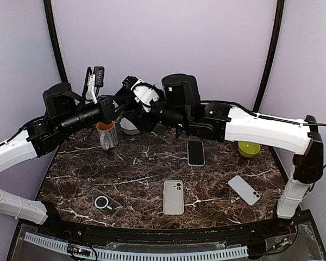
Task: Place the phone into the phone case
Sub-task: Pass from the left arm to the right, then move the phone case to the center of the board.
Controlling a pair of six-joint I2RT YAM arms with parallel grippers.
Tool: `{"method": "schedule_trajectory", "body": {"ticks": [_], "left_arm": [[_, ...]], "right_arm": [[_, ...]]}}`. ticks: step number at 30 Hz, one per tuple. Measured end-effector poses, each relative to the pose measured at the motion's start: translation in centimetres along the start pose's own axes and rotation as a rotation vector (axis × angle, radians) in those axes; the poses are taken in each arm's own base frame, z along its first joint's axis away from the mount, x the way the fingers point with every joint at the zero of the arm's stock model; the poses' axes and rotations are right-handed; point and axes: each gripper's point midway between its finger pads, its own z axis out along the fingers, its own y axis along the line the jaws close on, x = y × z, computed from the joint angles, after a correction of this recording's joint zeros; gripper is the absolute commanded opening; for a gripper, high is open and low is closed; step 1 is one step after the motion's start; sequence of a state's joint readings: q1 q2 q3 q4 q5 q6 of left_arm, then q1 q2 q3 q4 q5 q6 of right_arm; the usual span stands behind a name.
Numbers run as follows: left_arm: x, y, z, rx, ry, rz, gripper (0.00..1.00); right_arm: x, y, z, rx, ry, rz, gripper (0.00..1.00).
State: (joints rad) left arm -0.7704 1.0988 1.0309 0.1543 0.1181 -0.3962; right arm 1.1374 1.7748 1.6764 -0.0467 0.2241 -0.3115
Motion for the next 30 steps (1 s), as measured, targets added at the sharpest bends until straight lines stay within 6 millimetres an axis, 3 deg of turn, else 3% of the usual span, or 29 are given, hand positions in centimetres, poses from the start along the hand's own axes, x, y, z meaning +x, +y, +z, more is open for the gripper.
{"method": "schedule_trajectory", "body": {"ticks": [6,8,9,11,15,18,22,25,29,30], "left_arm": [[0.1,0.1,0.0,-0.005,0.003,0.011,0.01],[0.1,0.1,0.0,-0.005,0.005,0.015,0.24],[0.2,0.1,0.0,-0.006,0.006,0.018,0.43],[0.2,0.2,0.1,-0.01,0.009,0.029,0.62],[0.7,1.0,0.0,-0.057,0.031,0.046,0.8],[1.3,2.4,-0.2,-0.133,0.061,0.057,0.83],[2.8,4.3,-0.8,-0.239,0.13,0.07,0.85],[4.3,5.7,-1.3,-0.305,0.191,0.073,0.86],[6.2,6.9,-2.1,-0.358,0.248,0.072,0.86],[6.7,7.2,-2.4,-0.369,0.259,0.072,0.86]], "right_arm": [[0.1,0.0,0.0,0.021,0.027,0.011,0.19],[0.2,-0.1,-0.1,0.027,0.037,0.017,0.13],[0.3,-0.1,-0.1,0.033,0.043,0.024,0.1],[0.9,-0.4,-0.1,0.059,0.07,0.043,0.04],[3.1,-1.4,-0.3,0.125,0.156,0.101,0.0],[5.1,-2.0,-0.6,0.165,0.226,0.173,0.0],[9.8,-1.3,-1.0,0.19,0.353,0.317,0.0],[15.4,0.4,-2.2,0.202,0.508,0.401,0.0],[23.5,3.0,-5.5,0.243,0.747,0.488,0.0],[24.6,3.7,-6.2,0.246,0.785,0.495,0.0]]}}
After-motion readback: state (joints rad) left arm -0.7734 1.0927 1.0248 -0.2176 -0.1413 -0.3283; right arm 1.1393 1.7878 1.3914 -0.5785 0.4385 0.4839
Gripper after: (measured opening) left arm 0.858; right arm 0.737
